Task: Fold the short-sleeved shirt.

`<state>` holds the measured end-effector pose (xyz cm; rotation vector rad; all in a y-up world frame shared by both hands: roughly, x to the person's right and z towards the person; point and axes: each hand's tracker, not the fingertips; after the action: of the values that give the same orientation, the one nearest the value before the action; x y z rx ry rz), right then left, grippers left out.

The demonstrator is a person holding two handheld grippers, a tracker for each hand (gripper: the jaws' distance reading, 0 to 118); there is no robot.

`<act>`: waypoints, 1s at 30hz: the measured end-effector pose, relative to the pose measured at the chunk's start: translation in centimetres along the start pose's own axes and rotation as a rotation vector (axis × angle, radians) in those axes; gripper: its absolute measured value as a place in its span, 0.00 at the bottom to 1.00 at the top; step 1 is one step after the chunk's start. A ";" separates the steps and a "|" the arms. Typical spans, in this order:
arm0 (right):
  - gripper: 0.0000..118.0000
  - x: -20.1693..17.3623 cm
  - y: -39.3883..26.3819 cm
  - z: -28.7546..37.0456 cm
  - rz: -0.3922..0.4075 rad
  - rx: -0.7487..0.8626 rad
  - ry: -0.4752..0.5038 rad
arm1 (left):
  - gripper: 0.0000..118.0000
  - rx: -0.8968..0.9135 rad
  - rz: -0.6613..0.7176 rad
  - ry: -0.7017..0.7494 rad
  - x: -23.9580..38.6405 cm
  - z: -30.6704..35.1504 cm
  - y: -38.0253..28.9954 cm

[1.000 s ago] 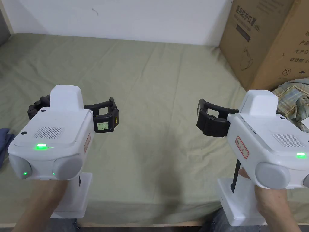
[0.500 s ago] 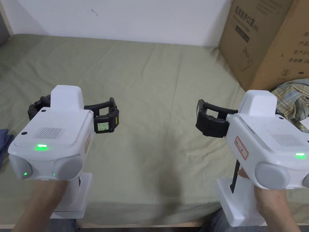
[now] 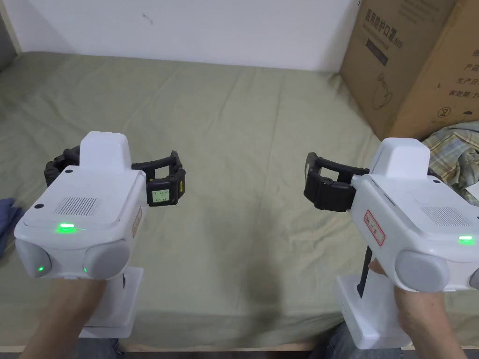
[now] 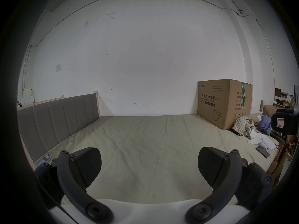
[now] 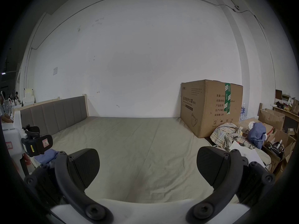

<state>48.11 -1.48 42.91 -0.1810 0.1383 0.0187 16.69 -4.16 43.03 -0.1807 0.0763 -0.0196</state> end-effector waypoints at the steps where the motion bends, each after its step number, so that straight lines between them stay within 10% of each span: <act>1: 1.00 0.0 0.0 0.0 0.000 0.000 0.001 | 1.00 0.001 0.000 0.000 0.0 0.0 0.0; 17: 1.00 0.0 0.0 -0.1 -0.004 -0.012 -0.005 | 1.00 0.001 0.004 -0.001 0.2 0.0 0.1; 23: 1.00 0.3 1.0 -2.1 -0.193 -0.506 -0.051 | 1.00 -0.153 0.008 0.063 1.0 -0.6 -0.5; 30: 1.00 -2.1 -2.1 -1.1 -0.181 -0.748 0.051 | 1.00 -0.291 0.054 0.014 2.2 0.1 -4.5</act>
<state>45.96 -3.71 42.48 -0.9405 0.1611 -0.1171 18.86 -8.60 43.77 -0.4697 0.0983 0.0443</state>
